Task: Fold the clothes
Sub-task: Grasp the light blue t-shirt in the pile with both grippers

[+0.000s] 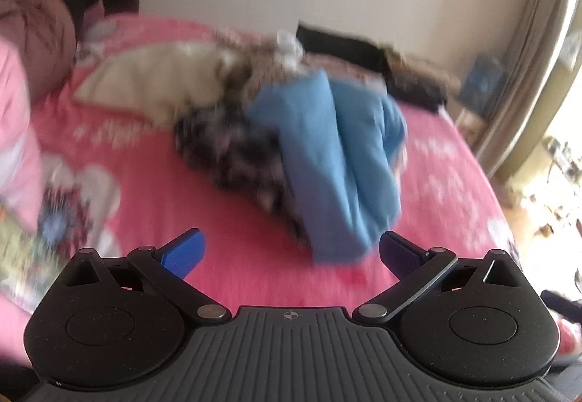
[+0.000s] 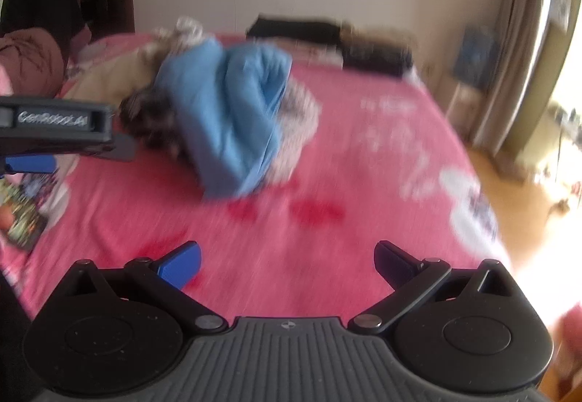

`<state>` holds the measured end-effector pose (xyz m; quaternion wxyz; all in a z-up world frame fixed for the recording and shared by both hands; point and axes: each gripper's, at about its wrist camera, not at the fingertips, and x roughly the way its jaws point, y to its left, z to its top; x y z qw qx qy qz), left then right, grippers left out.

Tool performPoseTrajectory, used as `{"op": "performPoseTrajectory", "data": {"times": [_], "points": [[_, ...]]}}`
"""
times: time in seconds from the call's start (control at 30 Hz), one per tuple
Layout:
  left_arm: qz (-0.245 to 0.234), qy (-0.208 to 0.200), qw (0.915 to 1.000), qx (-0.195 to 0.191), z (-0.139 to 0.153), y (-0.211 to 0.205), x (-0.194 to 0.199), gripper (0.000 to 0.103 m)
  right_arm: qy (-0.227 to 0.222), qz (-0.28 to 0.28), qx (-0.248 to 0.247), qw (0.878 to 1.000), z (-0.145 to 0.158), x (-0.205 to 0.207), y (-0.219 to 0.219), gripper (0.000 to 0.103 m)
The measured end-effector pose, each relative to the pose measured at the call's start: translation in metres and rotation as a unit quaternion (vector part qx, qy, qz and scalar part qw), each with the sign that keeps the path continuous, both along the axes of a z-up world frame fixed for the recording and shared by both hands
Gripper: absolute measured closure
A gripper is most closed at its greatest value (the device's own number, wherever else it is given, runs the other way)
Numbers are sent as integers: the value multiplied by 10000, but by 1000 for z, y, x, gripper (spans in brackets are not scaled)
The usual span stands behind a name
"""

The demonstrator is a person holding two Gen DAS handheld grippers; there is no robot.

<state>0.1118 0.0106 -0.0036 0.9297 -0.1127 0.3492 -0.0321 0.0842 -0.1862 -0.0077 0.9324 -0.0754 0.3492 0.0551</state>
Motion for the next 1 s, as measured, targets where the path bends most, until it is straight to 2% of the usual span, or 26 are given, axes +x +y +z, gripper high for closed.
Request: {"op": "performPoseTrajectory", "data": {"times": [0.2,0.33,0.43,0.47,0.5,0.57,0.63,0.73,0.77,0.8,0.87,0.9,1.0], "points": [[143,-708,9949,710,-3,-7,62,0,-737,196,240,9968,14,85,-3,1],[124,-1014,9891,1061,-14,-12,100,4,-1081,459,397,9923,15,142,11,1],[13,-1090,9862,1246,-19,-17,120,16,-1192,644,453,9897,9,180,25,4],[-49,-1101,9856,1284,-22,-19,124,25,-1174,691,463,9896,5,192,29,7],[-113,-1111,9849,1320,-25,-20,129,30,-1159,741,480,9893,1,203,34,9],[-238,-1170,9830,1397,-31,-25,136,35,-1132,839,509,9887,-7,219,43,21],[-359,-1284,9798,1489,-36,-31,139,44,-1036,932,483,9891,-18,233,51,28],[-468,-1434,9753,1613,-39,-38,137,53,-904,991,673,9887,-21,235,49,44],[-496,-1466,9740,1655,-39,-40,135,62,-861,1007,747,9884,-21,235,47,53],[-524,-1452,9742,1646,-38,-42,134,71,-819,1023,821,9880,-21,236,46,57],[-526,-1416,9756,1593,-36,-44,131,81,-733,1056,968,9870,-22,236,43,73],[-524,-1399,9770,1522,-35,-43,129,87,-690,1072,1041,9864,-23,236,42,74],[-479,-1358,9810,1304,-27,-40,117,94,-685,1070,1235,9842,-19,228,34,80]]}}
